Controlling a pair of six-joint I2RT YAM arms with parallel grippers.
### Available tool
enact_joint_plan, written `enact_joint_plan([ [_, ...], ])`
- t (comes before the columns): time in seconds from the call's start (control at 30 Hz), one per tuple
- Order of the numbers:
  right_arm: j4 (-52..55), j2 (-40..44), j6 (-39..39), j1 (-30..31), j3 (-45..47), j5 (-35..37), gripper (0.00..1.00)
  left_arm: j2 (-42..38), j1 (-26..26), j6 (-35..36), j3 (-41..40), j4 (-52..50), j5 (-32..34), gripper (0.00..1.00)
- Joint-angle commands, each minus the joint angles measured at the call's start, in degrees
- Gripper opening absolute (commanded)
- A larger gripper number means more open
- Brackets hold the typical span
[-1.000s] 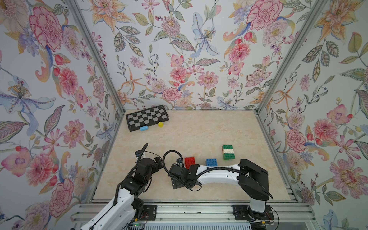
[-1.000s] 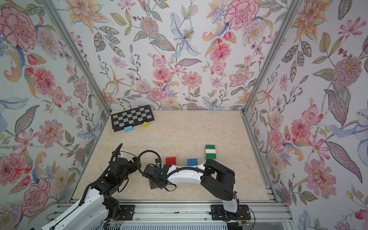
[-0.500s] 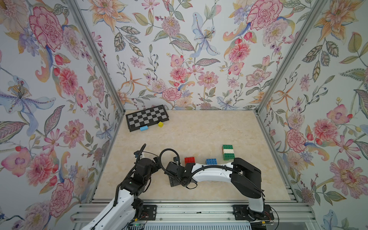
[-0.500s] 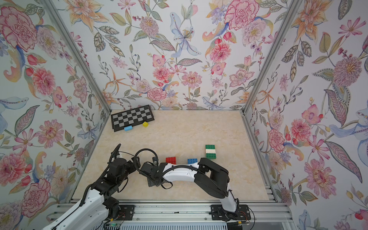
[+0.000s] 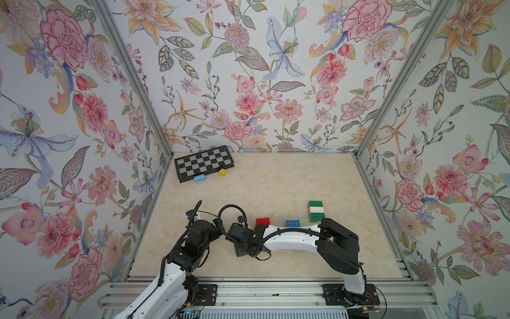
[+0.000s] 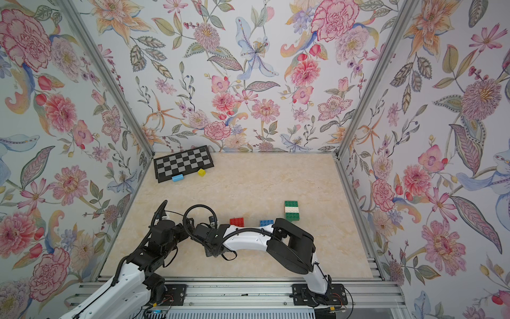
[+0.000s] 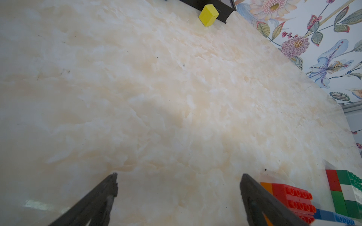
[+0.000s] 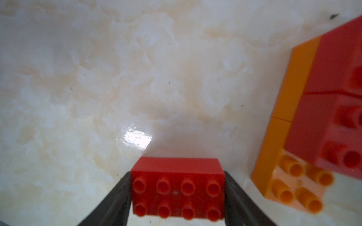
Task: Assemble a rectangle with lego
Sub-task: Pick up the lego brick from the center of the board, then assemble the lego brick with the lego brick.
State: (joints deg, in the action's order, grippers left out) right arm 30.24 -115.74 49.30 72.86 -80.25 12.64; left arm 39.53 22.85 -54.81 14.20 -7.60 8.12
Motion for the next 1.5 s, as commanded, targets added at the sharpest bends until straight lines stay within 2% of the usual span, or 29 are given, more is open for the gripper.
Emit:
enact_joint_plan([
  [0.0, 2.39, -1.33, -0.07, -0.22, -1.56, 1.79, 0.63, 0.11, -0.87, 0.58, -0.92, 1.08, -0.16, 0.99],
  [0.27, 4.06, 1.29, -0.28, 0.63, -1.86, 3.25, 0.5, 0.1, -1.32, 0.84, -0.74, 1.15, -0.39, 0.99],
  [0.57, 4.13, 12.5, 5.49, 1.22, 6.31, 7.13, 0.48, 0.55, -1.34, 3.37, 1.33, 1.43, -2.02, 0.99],
  [0.83, 4.13, 19.92, 8.99, -1.31, 14.38, 11.38, 0.48, 2.41, -1.37, 5.21, 1.98, 4.82, -5.28, 0.99],
  [1.47, 3.57, 14.52, 6.28, -4.94, 12.0, 10.79, 0.47, 5.91, -1.34, 5.5, 1.8, 7.57, -7.11, 0.99],
])
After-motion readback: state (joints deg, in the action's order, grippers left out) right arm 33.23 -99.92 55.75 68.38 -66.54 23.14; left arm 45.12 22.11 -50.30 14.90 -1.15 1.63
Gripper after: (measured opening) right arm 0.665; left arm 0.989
